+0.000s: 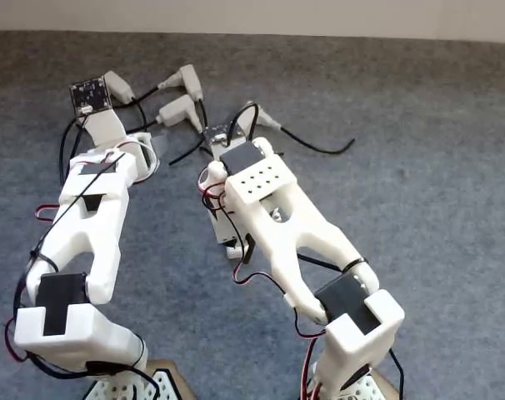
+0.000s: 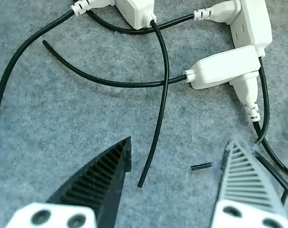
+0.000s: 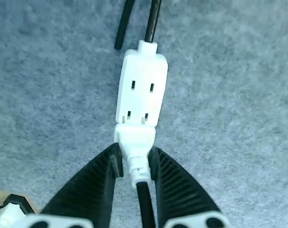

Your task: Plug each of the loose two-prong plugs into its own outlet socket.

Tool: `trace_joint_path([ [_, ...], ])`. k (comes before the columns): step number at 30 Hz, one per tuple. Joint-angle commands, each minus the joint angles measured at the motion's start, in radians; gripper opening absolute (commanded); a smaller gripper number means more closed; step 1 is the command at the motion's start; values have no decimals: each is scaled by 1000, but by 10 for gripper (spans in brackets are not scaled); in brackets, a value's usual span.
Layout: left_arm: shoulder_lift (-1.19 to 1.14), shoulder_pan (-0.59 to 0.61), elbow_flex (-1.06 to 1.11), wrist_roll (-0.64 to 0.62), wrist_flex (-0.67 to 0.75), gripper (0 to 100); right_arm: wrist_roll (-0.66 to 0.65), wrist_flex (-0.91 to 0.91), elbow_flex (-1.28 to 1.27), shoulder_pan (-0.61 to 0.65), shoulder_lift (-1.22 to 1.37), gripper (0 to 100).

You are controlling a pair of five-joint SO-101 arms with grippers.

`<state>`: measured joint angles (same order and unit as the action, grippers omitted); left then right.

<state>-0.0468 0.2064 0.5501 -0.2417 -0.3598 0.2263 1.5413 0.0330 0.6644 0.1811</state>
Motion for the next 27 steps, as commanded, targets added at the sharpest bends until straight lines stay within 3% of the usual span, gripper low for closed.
trace_joint_path([
  [1, 5, 7, -38, -8, -6, 306, 3, -8, 51, -18, -10, 6],
  [7, 5, 7, -38, -8, -6, 306, 6, -22, 51, -56, -10, 6],
  [27, 5, 7, -39, -8, -6, 306, 48, 28, 79, -5, 79, 6],
])
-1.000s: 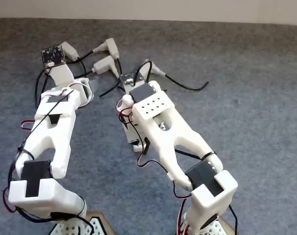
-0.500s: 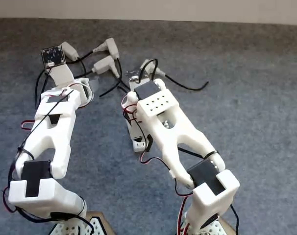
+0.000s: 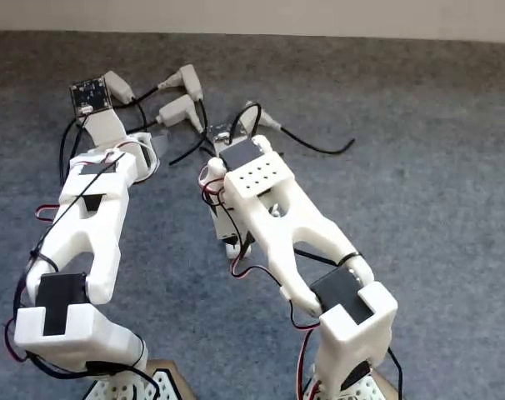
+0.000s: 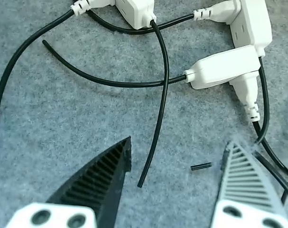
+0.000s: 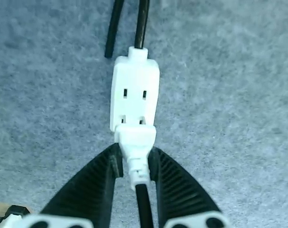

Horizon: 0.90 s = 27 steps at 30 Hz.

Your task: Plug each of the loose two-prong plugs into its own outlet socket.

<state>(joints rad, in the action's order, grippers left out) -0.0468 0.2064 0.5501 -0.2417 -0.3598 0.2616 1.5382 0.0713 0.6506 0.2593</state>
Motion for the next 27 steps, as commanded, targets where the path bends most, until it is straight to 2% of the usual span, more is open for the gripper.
trace_joint_path([
  [1, 5, 7, -39, -8, -6, 306, 12, 48, 53, 10, 2, 6],
  [14, 5, 7, -42, -8, -6, 306, 14, 56, 68, 28, 15, 6],
  [21, 4, 7, -42, -8, -6, 306, 15, 39, 94, 27, 179, 6],
  [27, 2, 7, -42, -8, -6, 306, 55, 36, 113, 27, 196, 7],
])
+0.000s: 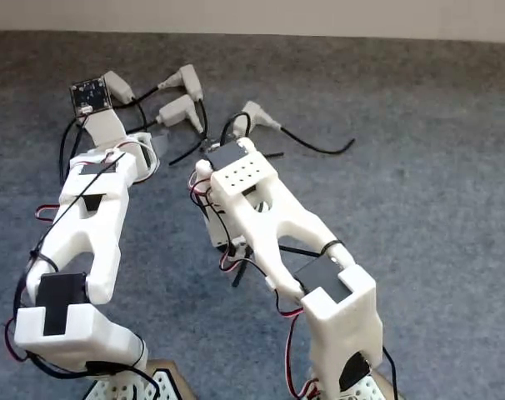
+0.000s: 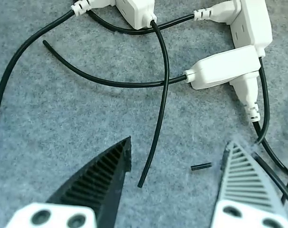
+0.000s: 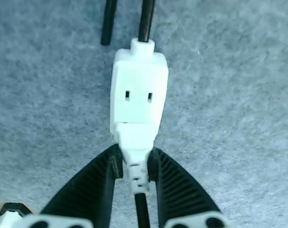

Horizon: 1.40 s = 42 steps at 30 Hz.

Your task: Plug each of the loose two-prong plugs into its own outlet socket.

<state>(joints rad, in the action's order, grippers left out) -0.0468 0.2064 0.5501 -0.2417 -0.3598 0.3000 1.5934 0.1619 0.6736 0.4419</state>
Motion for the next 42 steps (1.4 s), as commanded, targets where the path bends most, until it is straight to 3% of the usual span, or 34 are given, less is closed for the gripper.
trace_joint_path([
  [1, 2, 7, -42, -8, -6, 306, 18, -19, 24, 4, 13, 12],
  [7, 4, 8, -42, -8, -5, 306, 17, -18, 51, 13, -19, 185],
  [21, 5, 44, -44, -63, -5, 306, 15, -271, -105, 12, -54, 192],
  [24, 5, 44, -44, -63, -5, 306, 15, -282, -114, -1, -51, 156],
  [27, 5, 45, -44, -63, -5, 306, 14, -280, -128, -44, -59, 5],
  [35, 5, 45, -44, -63, -3, 306, -158, -311, 30, -160, -139, 47],
  [42, 5, 45, -44, -63, -3, 306, -370, -602, 61, -162, -142, 47],
])
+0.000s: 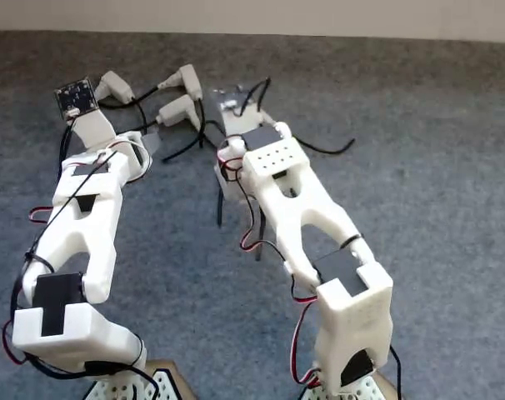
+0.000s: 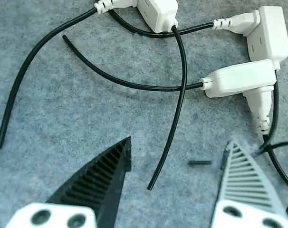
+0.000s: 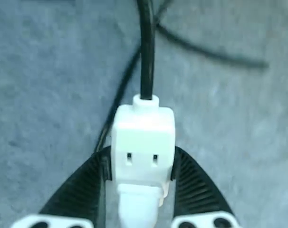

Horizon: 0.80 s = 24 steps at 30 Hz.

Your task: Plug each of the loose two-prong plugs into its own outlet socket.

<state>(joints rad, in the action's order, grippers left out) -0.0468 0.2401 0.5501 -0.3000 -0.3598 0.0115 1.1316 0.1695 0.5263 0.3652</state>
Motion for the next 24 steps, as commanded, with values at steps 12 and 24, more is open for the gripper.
trace_joint_path([
  [12, 5, 12, -44, -5, -3, 306, -80, -429, 22, -91, 122, 170],
  [24, 5, 12, -44, -5, -3, 306, -170, -208, 22, 19, -166, 341],
])
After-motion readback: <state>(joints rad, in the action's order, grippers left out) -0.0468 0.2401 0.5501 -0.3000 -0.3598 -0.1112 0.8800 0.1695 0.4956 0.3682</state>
